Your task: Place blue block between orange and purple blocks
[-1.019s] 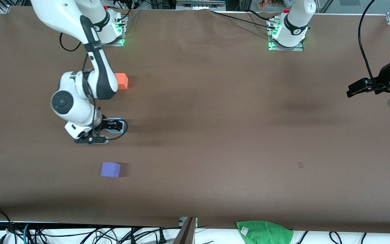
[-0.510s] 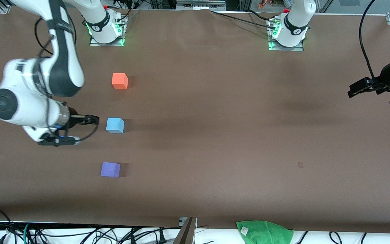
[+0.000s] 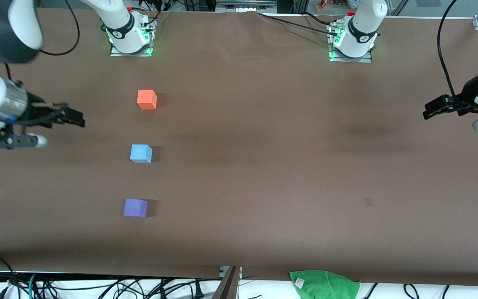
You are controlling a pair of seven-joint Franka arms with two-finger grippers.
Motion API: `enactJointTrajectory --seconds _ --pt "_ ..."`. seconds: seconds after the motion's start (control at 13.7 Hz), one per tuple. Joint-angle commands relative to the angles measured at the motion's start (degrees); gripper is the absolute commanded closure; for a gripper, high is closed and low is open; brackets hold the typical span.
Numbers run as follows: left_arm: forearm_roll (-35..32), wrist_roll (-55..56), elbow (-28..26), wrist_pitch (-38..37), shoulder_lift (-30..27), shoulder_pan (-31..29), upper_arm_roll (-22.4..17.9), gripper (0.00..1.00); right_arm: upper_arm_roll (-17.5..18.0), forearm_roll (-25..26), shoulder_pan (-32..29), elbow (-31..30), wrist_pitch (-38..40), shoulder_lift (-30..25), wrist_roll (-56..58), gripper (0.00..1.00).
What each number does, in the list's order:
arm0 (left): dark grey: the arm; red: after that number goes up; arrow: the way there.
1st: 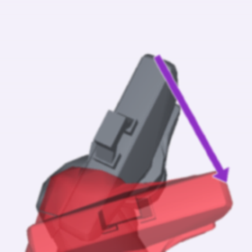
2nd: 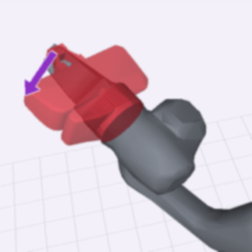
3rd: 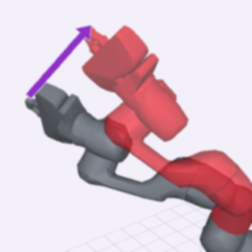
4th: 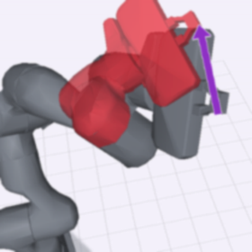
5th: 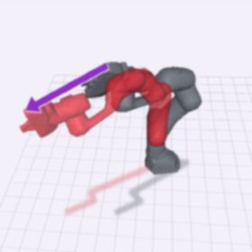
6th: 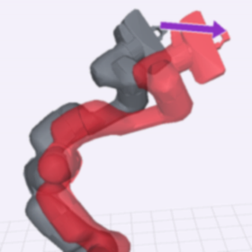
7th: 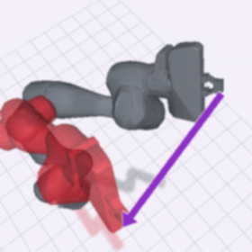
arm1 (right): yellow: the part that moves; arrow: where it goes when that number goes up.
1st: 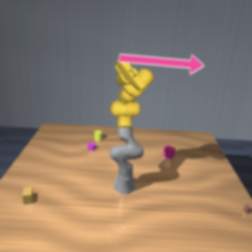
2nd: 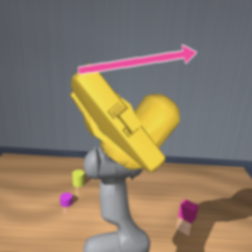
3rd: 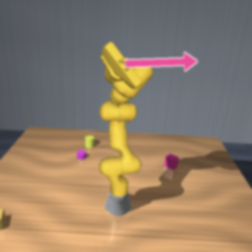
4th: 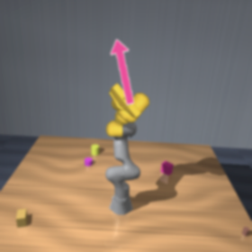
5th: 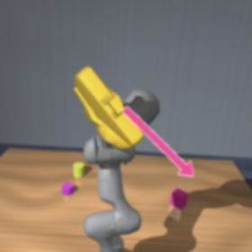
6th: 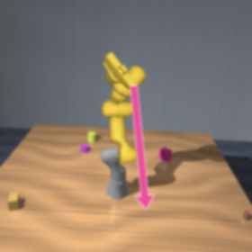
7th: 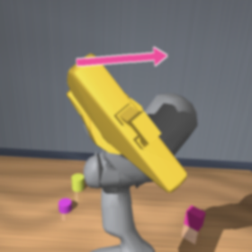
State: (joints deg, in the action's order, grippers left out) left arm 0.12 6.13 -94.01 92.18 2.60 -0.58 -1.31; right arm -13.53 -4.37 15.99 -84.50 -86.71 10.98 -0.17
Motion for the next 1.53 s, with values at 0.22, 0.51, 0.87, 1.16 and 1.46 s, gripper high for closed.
enactJointTrajectory --seconds 0.22,0.51,0.87,1.16,1.46 --pt "0.4 -0.16 1.46 -1.12 -1.01 -0.3 -0.18 0.0 9.13 7.8 -7.63 -1.9 2.08 -7.71 0.09 0.0" --pt "3.66 0.46 0.67 -1.21 -1.54 -0.47 -0.36 0.0 9.31 7.36 -8.52 -2.68 4.17 -10.89 1.22 0.0" --pt "3.57 0.11 0.67 -1.21 -1.45 -0.38 -0.18 0.0 11.51 6.84 -9.48 -2.96 6.64 -10.98 0.26 0.0" --pt "3.92 0.37 1.11 -0.95 -1.02 -0.3 -0.1 0.0 10.72 5.25 -9.31 -1.9 6.29 -9.57 1.22 0.0" --pt "4.18 0.54 3.04 -0.86 -0.75 -0.21 -0.45 0.0 10.72 5.52 -9.31 -1.99 6.12 -9.4 1.14 0.0"
